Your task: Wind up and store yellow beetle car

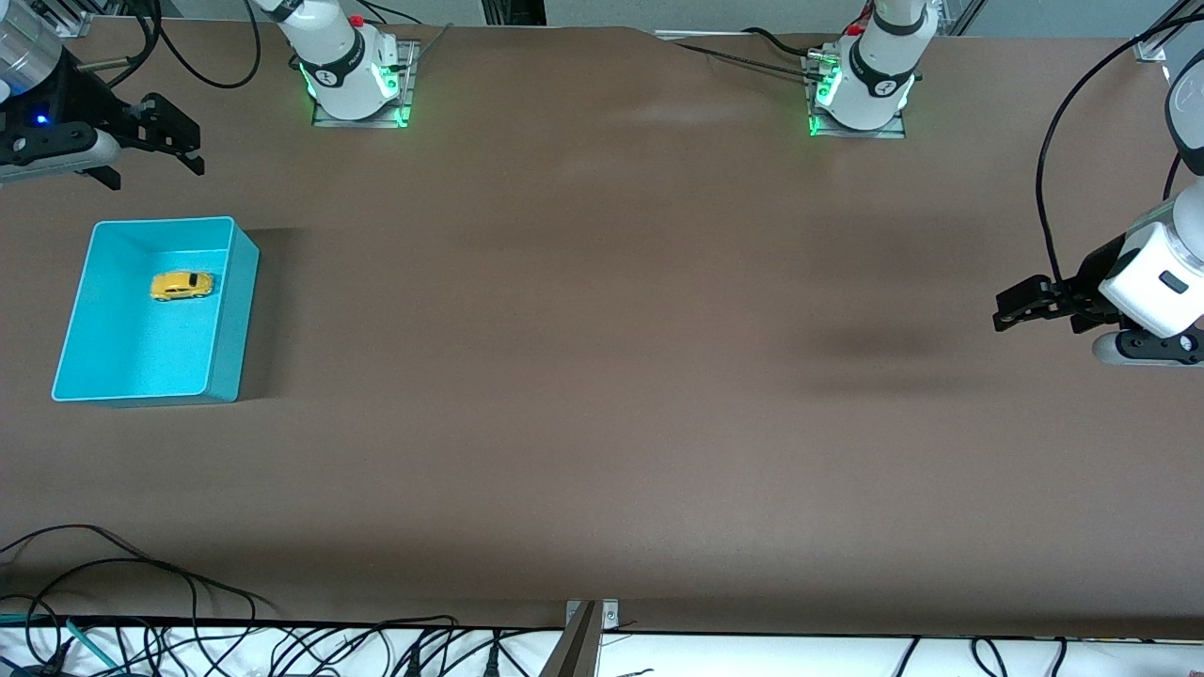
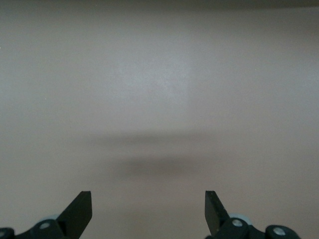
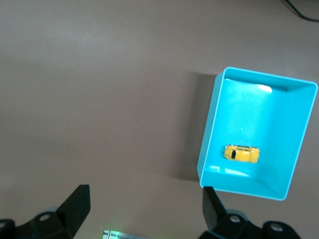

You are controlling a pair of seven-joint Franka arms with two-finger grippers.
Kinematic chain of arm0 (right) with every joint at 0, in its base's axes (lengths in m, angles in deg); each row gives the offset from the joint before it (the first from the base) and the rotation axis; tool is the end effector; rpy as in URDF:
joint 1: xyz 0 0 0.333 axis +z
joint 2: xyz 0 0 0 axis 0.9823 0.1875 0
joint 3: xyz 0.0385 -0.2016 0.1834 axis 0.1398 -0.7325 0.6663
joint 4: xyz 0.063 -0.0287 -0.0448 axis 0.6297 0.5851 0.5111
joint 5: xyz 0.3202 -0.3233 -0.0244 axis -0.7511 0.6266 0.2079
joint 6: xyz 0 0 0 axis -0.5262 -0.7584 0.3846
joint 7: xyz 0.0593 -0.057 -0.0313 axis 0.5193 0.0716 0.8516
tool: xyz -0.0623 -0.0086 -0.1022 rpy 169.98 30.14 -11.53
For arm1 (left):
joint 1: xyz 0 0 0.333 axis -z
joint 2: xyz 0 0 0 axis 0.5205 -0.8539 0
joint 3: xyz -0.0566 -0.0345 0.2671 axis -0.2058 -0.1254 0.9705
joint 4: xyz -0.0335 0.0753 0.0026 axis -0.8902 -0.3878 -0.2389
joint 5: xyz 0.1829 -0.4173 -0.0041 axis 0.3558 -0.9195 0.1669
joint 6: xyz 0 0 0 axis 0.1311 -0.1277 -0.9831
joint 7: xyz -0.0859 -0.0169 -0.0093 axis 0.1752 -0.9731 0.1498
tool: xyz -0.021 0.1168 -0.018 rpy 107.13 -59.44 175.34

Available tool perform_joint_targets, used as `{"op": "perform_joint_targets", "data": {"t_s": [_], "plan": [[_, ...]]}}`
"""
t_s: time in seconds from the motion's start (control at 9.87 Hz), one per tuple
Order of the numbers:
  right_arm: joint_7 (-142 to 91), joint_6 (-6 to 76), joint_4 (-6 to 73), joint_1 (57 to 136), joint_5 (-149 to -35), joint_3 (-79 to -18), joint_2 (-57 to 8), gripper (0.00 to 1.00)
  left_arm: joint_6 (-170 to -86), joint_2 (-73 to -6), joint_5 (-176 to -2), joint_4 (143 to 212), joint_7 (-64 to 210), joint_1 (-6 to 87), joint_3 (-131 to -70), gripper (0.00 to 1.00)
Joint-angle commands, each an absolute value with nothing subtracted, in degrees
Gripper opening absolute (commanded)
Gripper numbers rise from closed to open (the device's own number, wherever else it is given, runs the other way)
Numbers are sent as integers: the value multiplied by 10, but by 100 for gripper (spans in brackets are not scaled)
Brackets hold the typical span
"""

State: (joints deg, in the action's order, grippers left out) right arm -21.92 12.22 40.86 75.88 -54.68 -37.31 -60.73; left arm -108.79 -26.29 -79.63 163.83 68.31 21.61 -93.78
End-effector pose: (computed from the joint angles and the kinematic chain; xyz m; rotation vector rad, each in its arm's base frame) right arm 0.5591 0.0295 0.5555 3.1055 0.3018 -0.0206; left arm 0.6820 -0.0084 0.4865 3.1116 0.0048 0.0049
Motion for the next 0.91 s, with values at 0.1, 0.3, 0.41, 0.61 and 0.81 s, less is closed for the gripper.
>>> {"op": "perform_joint_targets", "data": {"t_s": [0.1,0.3,0.41,0.61,0.81], "plan": [[-290,90,406,763,-534,-364,-619,100,-1079,-264,-807,1632,664,214,-936,100],[-302,88,409,763,-535,-364,-621,100,-1078,-264,-804,1632,661,214,-932,100],[-302,87,409,763,-538,-364,-621,100,-1078,-264,-789,1632,656,214,-932,100],[-300,84,409,762,-538,-366,-621,100,-1075,-264,-775,1633,658,215,-932,100],[-295,84,409,762,-539,-368,-621,100,-1074,-264,-774,1634,659,215,-932,100]]}}
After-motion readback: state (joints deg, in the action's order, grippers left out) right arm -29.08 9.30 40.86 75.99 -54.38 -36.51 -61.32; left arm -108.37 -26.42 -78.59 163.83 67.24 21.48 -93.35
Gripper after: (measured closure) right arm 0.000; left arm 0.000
